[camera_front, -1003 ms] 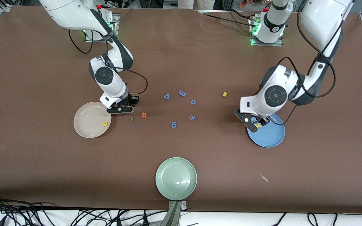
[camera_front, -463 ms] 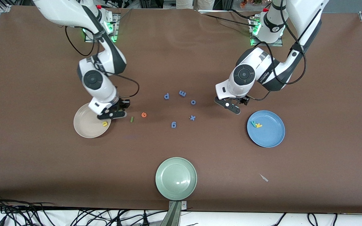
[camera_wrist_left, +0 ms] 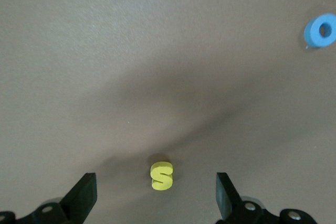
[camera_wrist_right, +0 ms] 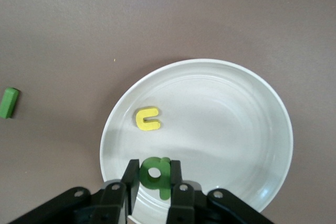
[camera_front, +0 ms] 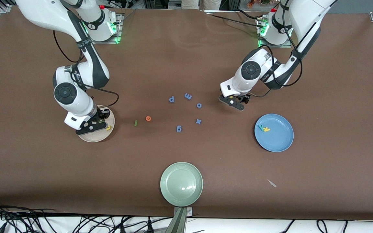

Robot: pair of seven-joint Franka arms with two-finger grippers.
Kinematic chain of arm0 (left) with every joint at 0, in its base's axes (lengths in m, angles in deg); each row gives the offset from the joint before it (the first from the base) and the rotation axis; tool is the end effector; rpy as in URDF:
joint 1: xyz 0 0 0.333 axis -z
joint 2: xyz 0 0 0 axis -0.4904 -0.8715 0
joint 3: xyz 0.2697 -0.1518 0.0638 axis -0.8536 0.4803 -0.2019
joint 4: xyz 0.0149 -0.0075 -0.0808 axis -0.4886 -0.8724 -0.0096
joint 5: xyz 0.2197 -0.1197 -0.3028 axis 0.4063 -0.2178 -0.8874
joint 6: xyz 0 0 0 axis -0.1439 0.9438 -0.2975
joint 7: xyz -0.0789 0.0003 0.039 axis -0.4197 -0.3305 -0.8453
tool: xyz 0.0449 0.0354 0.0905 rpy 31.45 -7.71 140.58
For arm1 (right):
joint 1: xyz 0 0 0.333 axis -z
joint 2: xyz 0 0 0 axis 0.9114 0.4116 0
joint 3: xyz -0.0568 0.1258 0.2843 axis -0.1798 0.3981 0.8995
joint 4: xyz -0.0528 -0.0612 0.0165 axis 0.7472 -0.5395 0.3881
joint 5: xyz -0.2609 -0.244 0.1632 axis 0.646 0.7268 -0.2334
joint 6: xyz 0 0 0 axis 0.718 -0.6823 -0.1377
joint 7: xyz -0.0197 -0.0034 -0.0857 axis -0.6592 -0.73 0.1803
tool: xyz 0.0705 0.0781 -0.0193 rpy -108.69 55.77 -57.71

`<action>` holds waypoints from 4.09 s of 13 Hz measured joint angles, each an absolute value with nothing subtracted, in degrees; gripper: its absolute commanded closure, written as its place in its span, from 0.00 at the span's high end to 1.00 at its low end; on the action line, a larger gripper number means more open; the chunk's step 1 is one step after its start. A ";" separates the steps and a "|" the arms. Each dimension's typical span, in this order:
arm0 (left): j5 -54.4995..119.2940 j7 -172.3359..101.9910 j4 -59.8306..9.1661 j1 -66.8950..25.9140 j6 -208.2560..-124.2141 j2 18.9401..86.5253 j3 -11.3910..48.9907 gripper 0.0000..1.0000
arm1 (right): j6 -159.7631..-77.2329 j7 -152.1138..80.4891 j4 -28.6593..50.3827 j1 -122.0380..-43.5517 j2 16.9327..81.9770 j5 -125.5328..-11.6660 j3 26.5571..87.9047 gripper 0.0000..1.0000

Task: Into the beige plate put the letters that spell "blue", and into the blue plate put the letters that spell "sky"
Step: 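Grasp the S with the left gripper while the right gripper places the q, then carry the S with the left gripper while the right gripper places the l, then drop the S with the left gripper while the right gripper grasps the e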

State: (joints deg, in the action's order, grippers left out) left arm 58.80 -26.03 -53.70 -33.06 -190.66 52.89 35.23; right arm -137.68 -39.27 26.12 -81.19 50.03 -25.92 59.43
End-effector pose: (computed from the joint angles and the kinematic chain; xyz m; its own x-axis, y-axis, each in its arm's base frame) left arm 0.4512 -0.2829 0.1953 0.8765 -0.4677 -0.1144 -0.4643 -0.8839 0.0566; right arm 0.5898 0.1274 0.2450 0.9485 0.3091 -0.0687 0.3144 -0.9452 0.0879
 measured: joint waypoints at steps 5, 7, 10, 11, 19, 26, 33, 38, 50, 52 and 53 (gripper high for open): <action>69.06 -18.29 -53.91 -32.78 -192.37 49.73 35.25 0.77 | -137.95 -40.30 25.89 -81.53 50.26 -27.19 60.01 0.67; 71.28 -16.13 -53.90 -32.77 -192.74 48.86 35.27 0.52 | -138.32 -44.28 24.04 -81.55 51.04 -30.56 62.22 0.67; 71.47 -15.57 -53.67 -32.77 -193.12 48.92 35.48 0.11 | -139.16 -55.80 19.30 -82.49 54.99 -31.34 67.41 0.66; 71.47 -15.16 -53.60 -32.79 -193.15 49.00 35.58 0.08 | -141.25 -57.12 18.73 -82.89 56.53 -31.34 67.88 0.65; 71.47 -12.05 -53.47 -32.87 -193.14 49.03 35.94 0.85 | -149.16 -58.27 20.10 -83.54 61.77 -31.34 67.91 0.35; 71.60 -1.90 -55.99 -32.83 -189.77 50.20 39.57 1.00 | -149.69 -58.25 20.41 -83.82 61.49 -31.31 67.87 0.09; 71.61 0.99 -58.19 -33.24 -189.85 51.59 39.51 0.74 | -140.05 -41.31 20.37 -83.76 55.10 -31.30 61.38 0.10; 71.61 7.27 -59.36 -33.70 -192.00 51.60 39.75 0.24 | -139.83 -29.61 22.52 -83.53 54.90 -31.33 55.60 0.64; 71.71 0.93 -57.52 -35.98 -188.05 57.12 39.55 0.09 | -143.55 -68.42 18.84 -89.50 58.29 -31.02 69.18 0.63; 71.71 -8.73 -55.20 -40.39 -185.72 58.35 39.45 0.09 | -145.34 -70.18 18.82 -90.16 59.51 -30.48 69.16 0.63; 71.71 -14.51 -53.60 -43.17 -185.44 58.46 39.39 0.10 | -145.87 -70.19 18.82 -90.08 59.97 -30.46 69.06 0.63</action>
State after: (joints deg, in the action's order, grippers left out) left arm 71.71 -14.51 -53.60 -43.17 -185.44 58.46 39.39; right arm -145.87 -70.19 18.82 -90.08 59.97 -30.46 69.06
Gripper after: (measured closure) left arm 0.740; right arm 0.366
